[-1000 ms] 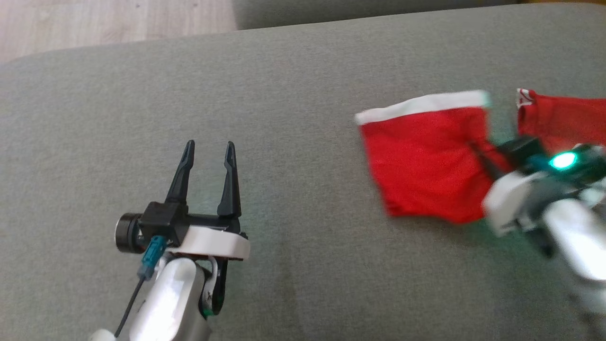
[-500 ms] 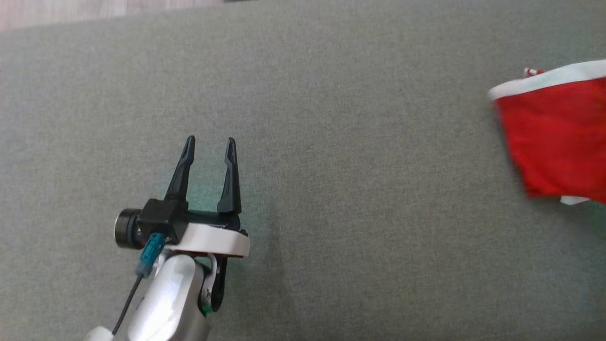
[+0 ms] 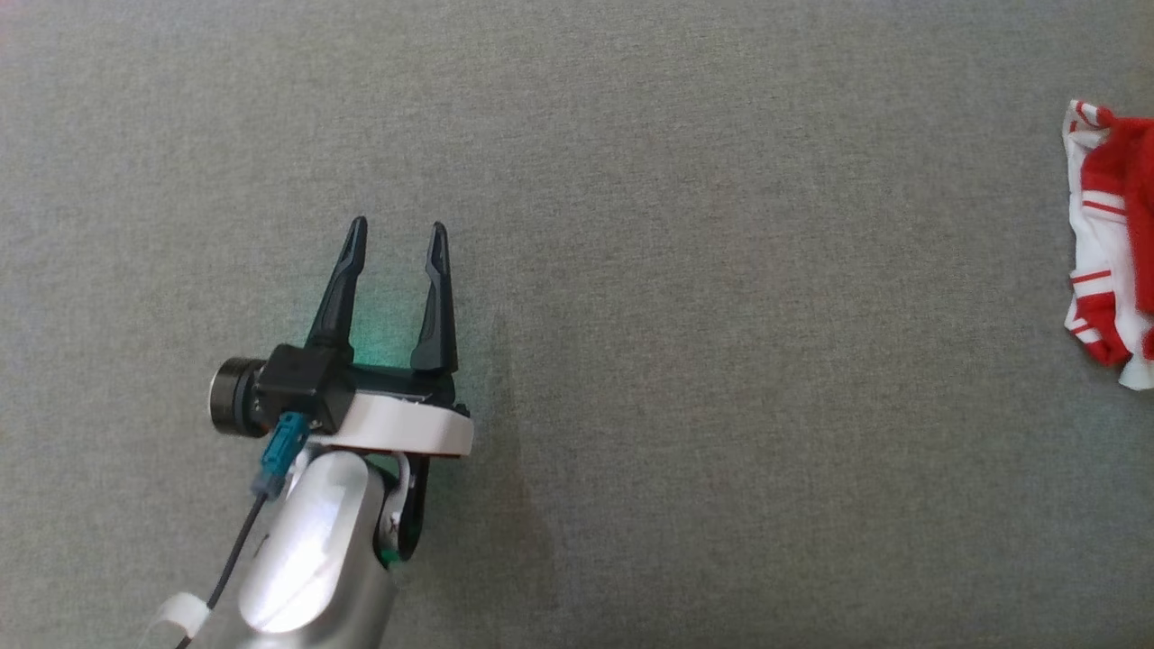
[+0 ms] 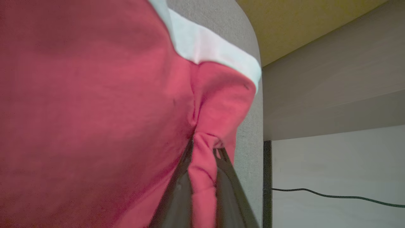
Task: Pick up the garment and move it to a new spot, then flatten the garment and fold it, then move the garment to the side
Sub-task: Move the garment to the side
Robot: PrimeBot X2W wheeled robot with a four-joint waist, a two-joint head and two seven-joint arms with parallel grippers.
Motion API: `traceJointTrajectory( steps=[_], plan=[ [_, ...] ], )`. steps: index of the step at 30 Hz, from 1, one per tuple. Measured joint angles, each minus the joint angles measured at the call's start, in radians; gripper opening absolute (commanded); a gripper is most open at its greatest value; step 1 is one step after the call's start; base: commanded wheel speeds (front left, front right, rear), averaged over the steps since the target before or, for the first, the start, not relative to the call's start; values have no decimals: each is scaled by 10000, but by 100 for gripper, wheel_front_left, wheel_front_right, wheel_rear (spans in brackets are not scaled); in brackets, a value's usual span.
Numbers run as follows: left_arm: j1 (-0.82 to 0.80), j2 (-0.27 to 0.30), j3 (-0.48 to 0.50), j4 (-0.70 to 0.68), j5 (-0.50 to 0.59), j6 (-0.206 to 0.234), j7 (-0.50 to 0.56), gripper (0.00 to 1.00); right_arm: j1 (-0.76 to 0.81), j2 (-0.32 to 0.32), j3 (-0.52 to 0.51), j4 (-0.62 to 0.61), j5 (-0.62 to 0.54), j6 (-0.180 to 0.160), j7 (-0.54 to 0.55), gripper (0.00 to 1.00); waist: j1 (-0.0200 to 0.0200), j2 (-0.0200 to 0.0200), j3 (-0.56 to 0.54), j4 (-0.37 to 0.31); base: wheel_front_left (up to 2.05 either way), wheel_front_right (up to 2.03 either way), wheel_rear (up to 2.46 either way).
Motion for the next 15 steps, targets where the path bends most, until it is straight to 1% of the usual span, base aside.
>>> traceJointTrajectory(
  steps=[2, 3, 4, 10, 15],
  plan=[
    [1, 0, 38, 6, 29, -73, 0, 100, 0, 182, -163, 128, -88, 0, -2, 0, 0, 0, -6, 6, 0, 0, 0],
    [1, 0, 59, 10, 63, -79, 0, 100, -2, 270, -274, 167, -146, 0, -2, 36, 0, 0, -22, 4, 0, 0, 0],
    [2, 0, 79, 25, 81, -79, 0, 100, -5, 345, -362, 201, -232, 0, -2, 100, 0, 0, -54, 0, 0, 0, 0],
    [36, 0, 115, 155, 81, -81, 0, 100, -62, 838, -1087, 205, -750, 0, -15, 100, -1, 0, -488, -76, 0, 0, 0],
    [219, -2, 130, 178, 79, -84, 0, 100, -181, 1413, -1588, -483, -1126, 0, -199, 100, -2, 0, -1136, -171, 0, 0, 0]
  ],
)
